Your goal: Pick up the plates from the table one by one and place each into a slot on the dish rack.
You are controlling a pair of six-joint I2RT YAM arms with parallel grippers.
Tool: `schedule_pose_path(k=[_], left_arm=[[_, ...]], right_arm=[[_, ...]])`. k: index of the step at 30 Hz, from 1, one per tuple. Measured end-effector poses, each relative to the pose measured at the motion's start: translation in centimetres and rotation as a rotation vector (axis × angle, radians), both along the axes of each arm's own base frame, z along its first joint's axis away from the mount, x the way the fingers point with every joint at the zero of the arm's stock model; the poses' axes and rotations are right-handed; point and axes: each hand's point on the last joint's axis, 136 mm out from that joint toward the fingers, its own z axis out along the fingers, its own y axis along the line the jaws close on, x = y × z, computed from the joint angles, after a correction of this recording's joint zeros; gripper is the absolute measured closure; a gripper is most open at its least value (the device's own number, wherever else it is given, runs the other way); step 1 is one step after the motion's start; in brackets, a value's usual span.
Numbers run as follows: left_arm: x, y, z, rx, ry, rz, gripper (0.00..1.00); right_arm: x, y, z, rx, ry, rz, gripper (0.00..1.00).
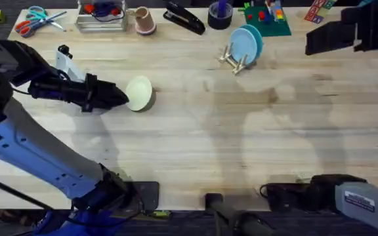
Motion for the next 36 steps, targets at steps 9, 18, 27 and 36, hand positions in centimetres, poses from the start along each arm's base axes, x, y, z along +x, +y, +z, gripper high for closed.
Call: schedule_pose_path(k=[9, 18, 27, 36], left_arm=[[0.0, 0.0, 0.0, -0.004, 0.004, 0.006, 0.961], [0.0, 0.0, 0.0, -0.003, 0.003, 0.006, 0.961], [0.0, 0.0, 0.0, -0.004, 0.004, 0.006, 0.961], [0.0, 0.0, 0.0, -0.003, 0.003, 0.006, 0.962]], right_arm=[[1.8, 2.9, 1.2, 0.073, -0.089, 0.093, 0.007], [3.9, 7.4, 2.1, 0.268, -0.136, 0.147, 0.007], [5.7, 14.3, 0.3, 0.49, -0.049, 0.293, 0.007], [6.7, 21.0, -4.0, 0.566, 0.086, 0.383, 0.007]])
